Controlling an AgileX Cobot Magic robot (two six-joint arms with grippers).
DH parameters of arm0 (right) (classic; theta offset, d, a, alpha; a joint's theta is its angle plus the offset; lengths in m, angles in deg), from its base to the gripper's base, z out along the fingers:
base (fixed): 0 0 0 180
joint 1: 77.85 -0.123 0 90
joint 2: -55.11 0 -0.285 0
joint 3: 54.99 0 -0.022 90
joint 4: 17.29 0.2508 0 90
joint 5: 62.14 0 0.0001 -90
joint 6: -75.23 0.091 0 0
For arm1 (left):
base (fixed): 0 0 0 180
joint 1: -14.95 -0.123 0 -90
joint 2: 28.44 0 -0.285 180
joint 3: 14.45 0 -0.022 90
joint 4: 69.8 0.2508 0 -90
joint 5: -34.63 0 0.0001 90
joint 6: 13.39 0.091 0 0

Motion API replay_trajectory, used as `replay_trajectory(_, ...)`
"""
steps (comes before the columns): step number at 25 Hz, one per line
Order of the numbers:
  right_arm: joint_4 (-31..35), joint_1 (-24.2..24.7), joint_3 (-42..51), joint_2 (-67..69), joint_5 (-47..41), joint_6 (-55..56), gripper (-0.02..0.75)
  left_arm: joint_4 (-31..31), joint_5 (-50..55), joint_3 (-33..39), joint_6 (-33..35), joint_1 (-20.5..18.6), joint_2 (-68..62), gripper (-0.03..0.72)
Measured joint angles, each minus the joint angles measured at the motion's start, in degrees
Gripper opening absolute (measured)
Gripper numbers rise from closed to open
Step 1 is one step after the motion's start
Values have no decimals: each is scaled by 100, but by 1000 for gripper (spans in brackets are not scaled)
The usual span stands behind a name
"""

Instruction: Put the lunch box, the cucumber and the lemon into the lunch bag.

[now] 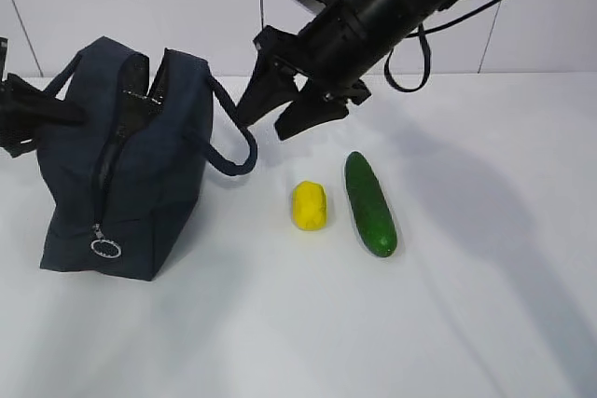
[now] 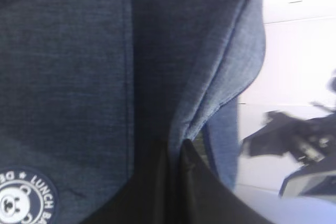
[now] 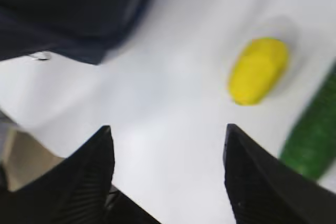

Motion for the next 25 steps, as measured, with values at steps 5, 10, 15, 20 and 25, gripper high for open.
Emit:
replay_trajectory(5,-1697,-120,-143,-279,-88,1053,487,449,0,-159,-307,-186,0,-6)
replay_trajectory(10,-2631,-192,-152,-423,-114,1609,487,1174,0,-425,-891,-333,110,-6)
replay_trajectory(15,-3210,-199,-152,-423,-114,1685,487,1294,20,-636,-1145,-333,164,-4)
replay_trajectory(20,-3503,-199,-152,-423,-127,1685,487,1484,70,-938,-1214,-333,164,34)
replay_trajectory(25,-3528,-199,-152,-423,-127,1685,487,2000,114,-1365,-1239,-333,164,139)
